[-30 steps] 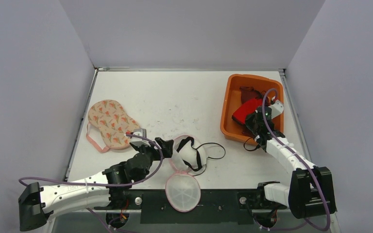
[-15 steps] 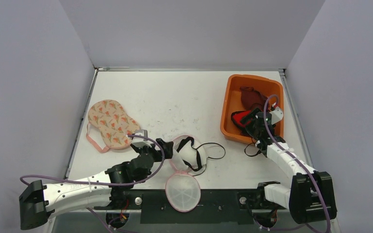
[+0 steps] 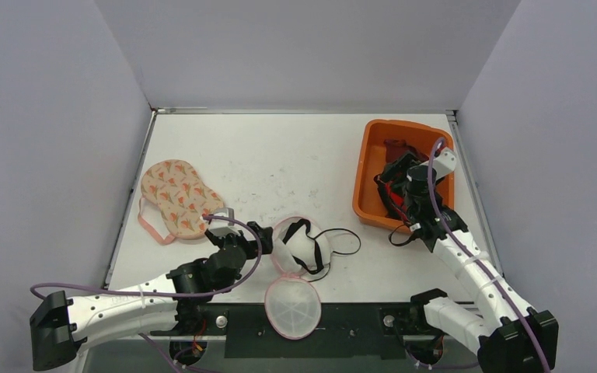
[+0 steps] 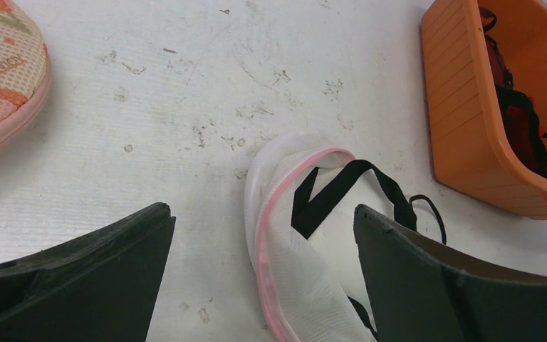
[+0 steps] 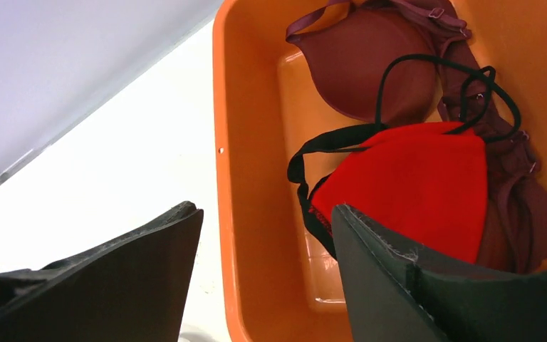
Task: Unzip the laundry bag and remove the bra
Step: Place the bra in the bin, then pick up the bra from the laundry bag.
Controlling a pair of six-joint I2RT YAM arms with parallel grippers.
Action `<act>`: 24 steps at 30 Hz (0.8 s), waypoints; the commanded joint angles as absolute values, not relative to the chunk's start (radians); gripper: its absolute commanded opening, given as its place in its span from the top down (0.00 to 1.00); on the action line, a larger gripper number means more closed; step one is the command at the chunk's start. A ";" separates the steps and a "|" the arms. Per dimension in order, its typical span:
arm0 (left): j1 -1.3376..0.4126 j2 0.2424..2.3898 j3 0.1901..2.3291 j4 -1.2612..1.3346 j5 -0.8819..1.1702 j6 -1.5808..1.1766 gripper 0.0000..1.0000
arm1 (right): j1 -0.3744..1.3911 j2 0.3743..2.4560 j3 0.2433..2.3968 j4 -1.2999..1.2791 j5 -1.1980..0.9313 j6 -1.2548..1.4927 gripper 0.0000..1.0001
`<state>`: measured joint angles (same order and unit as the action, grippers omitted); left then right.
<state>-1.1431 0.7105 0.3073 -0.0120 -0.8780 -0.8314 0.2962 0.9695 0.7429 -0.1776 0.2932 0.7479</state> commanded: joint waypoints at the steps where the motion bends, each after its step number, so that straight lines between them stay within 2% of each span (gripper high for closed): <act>1: -1.133 0.701 0.331 -0.027 -0.847 -0.836 0.04 | 0.298 0.999 0.758 -0.173 0.335 0.732 0.40; 5: -1.125 0.711 0.334 -0.014 -0.809 -0.835 0.04 | 0.235 1.082 0.724 -0.130 0.285 0.742 0.59; 12: -1.109 0.726 0.333 -0.014 -0.766 -0.841 0.04 | 0.176 1.244 0.677 -0.036 0.213 0.755 0.68; 17: -1.105 0.719 0.306 -0.014 -0.756 -0.871 0.04 | 0.176 1.308 0.636 -0.008 0.194 0.750 0.68; 21: -1.100 0.718 0.286 -0.015 -0.754 -0.894 0.04 | 0.175 1.344 0.620 -0.008 0.181 0.749 0.64; 22: -1.100 0.717 0.286 -0.015 -0.753 -0.894 0.04 | 0.175 1.341 0.618 -0.008 0.177 0.751 0.62; 24: -1.099 0.716 0.292 -0.022 -0.757 -0.894 0.03 | 0.176 1.315 0.621 -0.008 0.175 0.750 0.51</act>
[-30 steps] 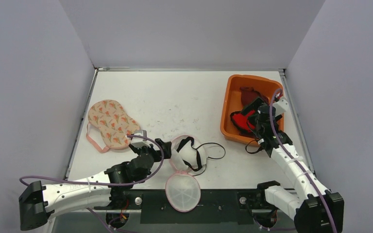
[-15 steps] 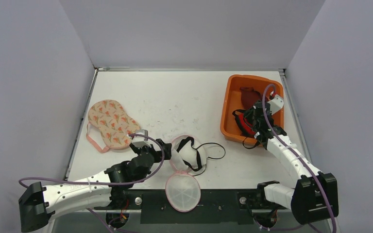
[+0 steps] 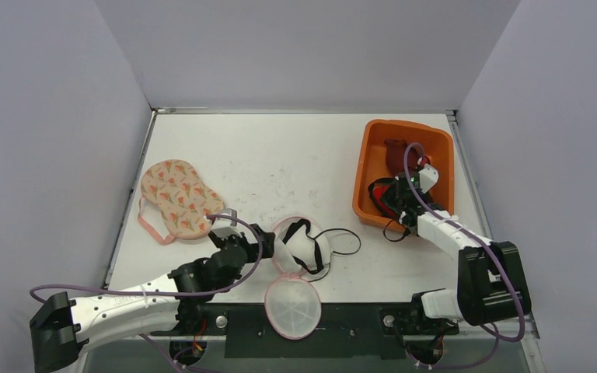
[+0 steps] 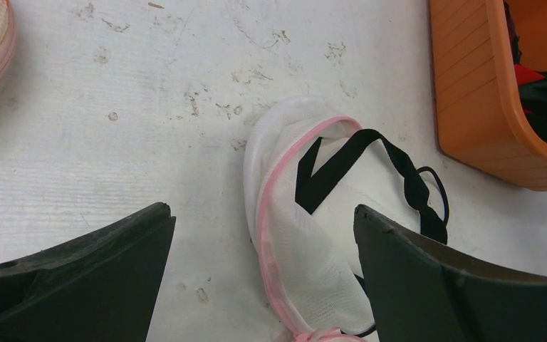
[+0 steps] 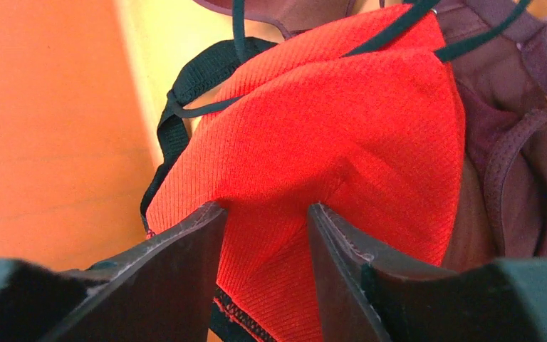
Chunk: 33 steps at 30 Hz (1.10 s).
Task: Unzip the laundry bag and remove the bra
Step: Pick up the bra from the laundry bag.
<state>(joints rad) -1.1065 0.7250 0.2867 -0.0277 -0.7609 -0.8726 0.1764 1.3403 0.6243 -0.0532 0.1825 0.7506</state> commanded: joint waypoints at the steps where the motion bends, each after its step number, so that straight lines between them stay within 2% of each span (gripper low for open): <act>1: -1.097 0.717 0.300 -0.035 -0.763 -0.891 0.03 | 0.176 1.295 0.629 -0.008 0.177 0.746 0.45; 5: -1.094 0.715 0.341 -0.102 -0.793 -0.875 0.03 | 0.211 1.155 0.667 -0.021 0.196 0.738 0.29; 8: -1.081 0.708 0.367 -0.117 -0.793 -0.866 0.04 | 0.330 1.029 0.708 -0.037 0.311 0.703 0.22; 11: -1.056 0.713 0.397 -0.110 -0.740 -0.851 0.04 | 0.470 0.943 0.745 -0.053 0.359 0.661 0.21; 14: -1.027 0.739 0.434 -0.141 -0.662 -0.844 0.04 | 0.613 0.889 0.756 -0.060 0.312 0.607 0.22; 19: -0.955 0.793 0.444 -0.129 -0.394 -0.843 0.03 | 0.810 0.846 0.666 -0.061 0.185 0.597 0.23; 21: -0.941 0.807 0.422 -0.106 -0.301 -0.855 0.00 | 0.834 0.845 0.606 -0.052 0.092 0.623 0.23; 23: -0.940 0.809 0.393 -0.060 -0.228 -0.858 0.05 | 0.837 0.837 0.535 -0.032 0.048 0.659 0.20; 28: -0.939 0.796 0.404 -0.014 -0.174 -0.871 0.13 | 0.842 0.757 0.353 0.062 0.114 0.756 0.12; 33: -0.943 0.847 0.472 0.042 -0.136 -0.897 0.20 | 0.843 0.777 0.231 0.211 0.121 0.847 0.11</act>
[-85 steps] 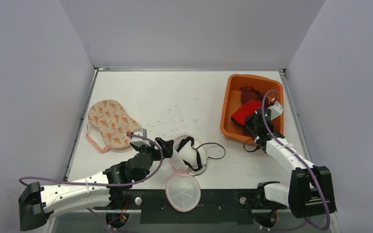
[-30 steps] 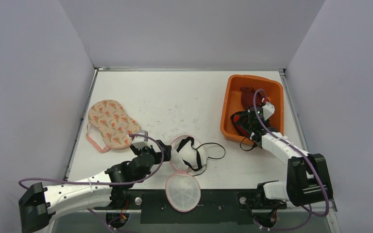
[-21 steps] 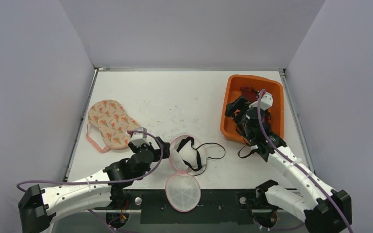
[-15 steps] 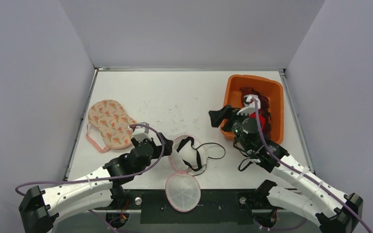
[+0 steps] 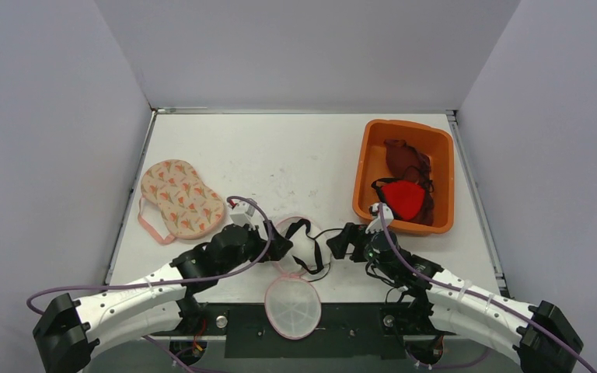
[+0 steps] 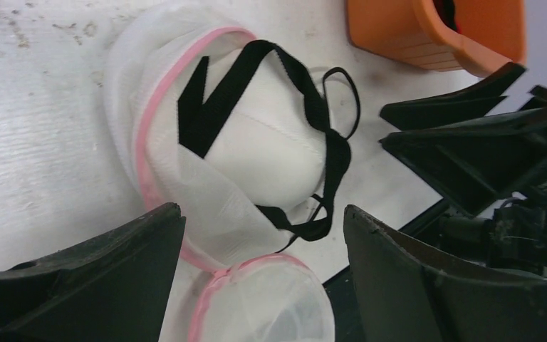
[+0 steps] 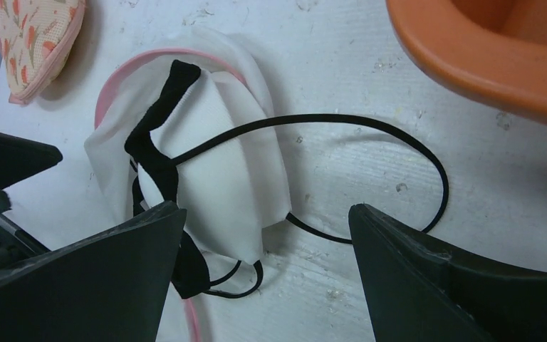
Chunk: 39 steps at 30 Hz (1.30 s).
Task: Unzip the laundry bag and remove the bra
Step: Pick up the bra from the laundry bag.
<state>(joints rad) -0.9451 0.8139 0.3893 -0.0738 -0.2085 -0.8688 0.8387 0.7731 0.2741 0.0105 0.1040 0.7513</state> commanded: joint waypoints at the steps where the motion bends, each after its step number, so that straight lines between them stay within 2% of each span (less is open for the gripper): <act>1: -0.946 0.867 0.475 0.068 -0.123 -0.901 0.24 | 0.842 0.786 0.221 0.225 0.128 0.854 0.11; 5: -0.952 0.964 0.462 0.197 -0.076 -0.931 0.39 | 0.842 0.795 0.195 0.255 0.148 0.865 0.11; 7: -0.952 1.018 0.458 0.266 -0.054 -0.939 0.58 | 0.842 0.788 0.185 0.256 0.149 0.869 0.10; 12: -0.954 1.140 0.471 0.319 -0.035 -0.924 0.85 | 0.839 0.800 0.158 0.318 0.093 0.868 0.10; 16: -0.937 1.222 0.451 0.305 -0.076 -0.943 0.96 | 0.836 0.864 0.160 0.379 0.022 0.860 0.10; 19: -0.920 1.251 0.418 0.315 -0.108 -0.967 1.00 | 0.833 0.902 0.158 0.416 -0.029 0.847 0.10; 24: -0.899 1.258 0.369 0.324 -0.149 -0.981 1.00 | 0.804 0.963 0.166 0.457 -0.096 0.815 0.10; 31: -0.876 1.262 0.338 0.345 -0.148 -0.976 1.00 | 0.655 1.139 0.160 0.641 -0.337 0.781 0.09; 39: -0.858 1.286 0.321 0.386 -0.125 -0.974 1.00 | 0.656 1.280 0.196 0.758 -0.437 0.804 0.11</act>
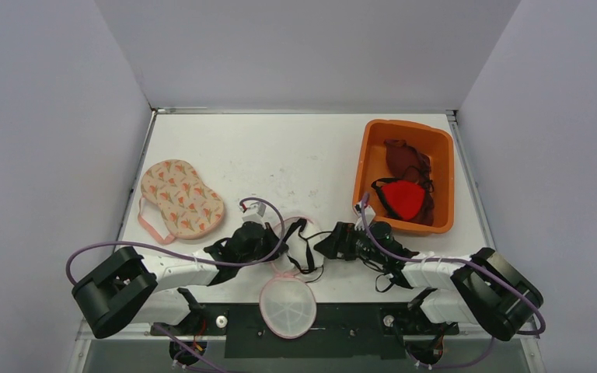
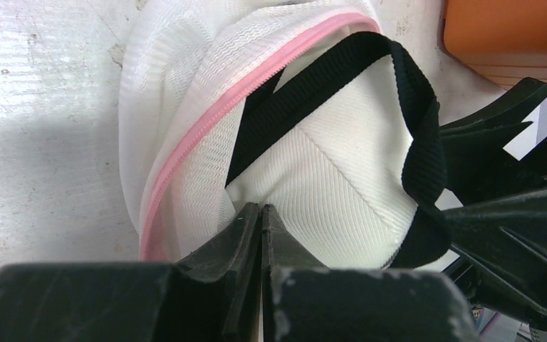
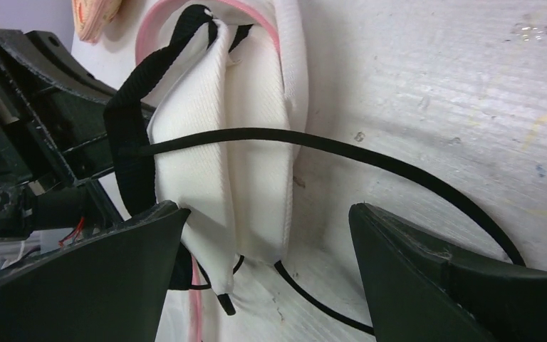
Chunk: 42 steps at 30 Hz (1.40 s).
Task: Unzip the laundry bag and remove the bra
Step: Pick up the bra from the laundry bag.
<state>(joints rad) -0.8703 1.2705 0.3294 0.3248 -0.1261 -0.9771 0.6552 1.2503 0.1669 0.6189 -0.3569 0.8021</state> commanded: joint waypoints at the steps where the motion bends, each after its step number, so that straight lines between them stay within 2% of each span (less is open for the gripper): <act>1: -0.859 1.288 0.321 0.389 -0.122 -0.974 1.00 | 0.657 1.282 0.195 0.768 -0.442 0.810 0.12; 12: -0.859 1.299 0.324 0.401 -0.109 -0.974 1.00 | 0.722 1.292 0.231 0.764 -0.431 0.819 0.14; 18: -0.858 1.289 0.324 0.396 -0.102 -0.977 1.00 | 0.747 1.293 0.243 0.750 -0.394 0.825 0.30; 23: -0.858 1.277 0.322 0.385 -0.109 -0.974 1.00 | 0.746 1.254 0.244 0.713 -0.375 0.823 0.52; 25: -0.859 1.275 0.322 0.385 -0.109 -0.974 1.00 | 0.747 1.253 0.249 0.709 -0.382 0.825 0.48; 27: -0.859 1.273 0.324 0.385 -0.108 -0.975 1.00 | 0.750 1.258 0.254 0.711 -0.390 0.832 0.37; 29: -0.859 1.272 0.324 0.384 -0.108 -0.976 1.00 | 0.759 1.264 0.261 0.709 -0.389 0.830 0.36; 33: -0.859 1.265 0.327 0.378 -0.107 -0.974 1.00 | 0.780 1.275 0.286 0.682 -0.372 0.824 0.54; 39: -0.859 1.237 0.327 0.355 -0.113 -0.973 1.00 | 0.784 1.257 0.313 0.631 -0.384 0.812 0.94; 42: -0.859 1.203 0.332 0.320 -0.120 -0.971 1.00 | 0.783 1.208 0.328 0.563 -0.386 0.784 0.95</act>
